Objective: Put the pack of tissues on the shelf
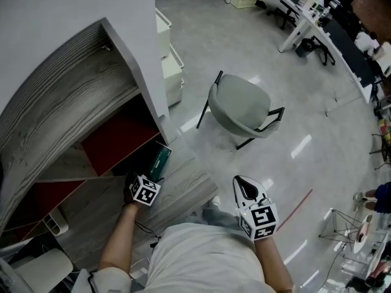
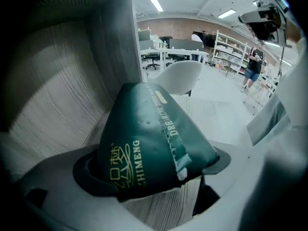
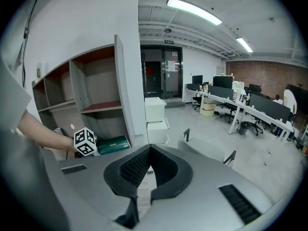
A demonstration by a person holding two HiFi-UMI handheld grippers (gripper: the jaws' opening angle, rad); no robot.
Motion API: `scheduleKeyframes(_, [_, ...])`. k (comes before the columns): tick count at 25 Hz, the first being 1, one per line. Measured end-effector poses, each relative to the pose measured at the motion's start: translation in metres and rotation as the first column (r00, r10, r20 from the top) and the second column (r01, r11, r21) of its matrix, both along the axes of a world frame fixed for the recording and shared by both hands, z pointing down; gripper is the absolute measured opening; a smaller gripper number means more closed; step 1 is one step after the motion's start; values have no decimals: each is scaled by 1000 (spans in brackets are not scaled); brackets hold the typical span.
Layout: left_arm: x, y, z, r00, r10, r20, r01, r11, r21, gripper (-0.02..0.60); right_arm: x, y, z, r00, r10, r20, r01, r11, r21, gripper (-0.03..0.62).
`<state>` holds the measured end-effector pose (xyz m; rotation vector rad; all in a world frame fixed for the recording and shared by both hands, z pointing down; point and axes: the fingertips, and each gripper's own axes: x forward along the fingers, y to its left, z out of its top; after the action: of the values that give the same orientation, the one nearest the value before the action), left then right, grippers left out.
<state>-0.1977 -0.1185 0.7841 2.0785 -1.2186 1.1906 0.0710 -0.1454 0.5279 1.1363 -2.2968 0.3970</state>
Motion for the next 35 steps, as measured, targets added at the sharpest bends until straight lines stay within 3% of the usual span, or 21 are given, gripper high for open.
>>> scheduleKeyframes(6, [2,-9,8,995,90,-33,-90,996,20,503,-4,4,5,999,43,-13,-43,999,-18,28])
scheduleKeyframes(10, [-3,-10,21,988,152,24,-152,988,20,505,-11,9,8,999,46,-15,-47,999,-23,28])
scheduleKeyframes(13, [-5,-10,22,989,146,27,-146,989,30,505,-13,12,8,999,48,-18,-48,999,-23,28])
scheduleKeyframes(18, [-14,-11,23,996,64,58,-67,996,56,505,-8,18,9,999,48,-21,-49,998,-26,28])
scheduleKeyframes(23, [-33,-8,10,992,-98,81,92,993,75,505,-9,22,6,1000,17,-18,-17,1000,-19,28])
scheduleKeyframes(26, [-44,-1,4,972,-200,120,189,977,96,505,-9,22,5,1000,-3,-16,3,1000,-17,28])
scheduleKeyframes(32, [-60,11,-2,913,-381,143,361,921,150,499,-9,21,7,999,-42,-11,42,999,-18,28])
scheduleKeyframes(34, [-61,14,-2,898,-413,151,392,908,149,435,-8,20,8,999,-47,-8,47,999,-20,28])
scheduleKeyframes(35, [-62,16,-2,892,-423,160,402,903,148,343,-7,19,8,999,-49,-7,48,999,-21,28])
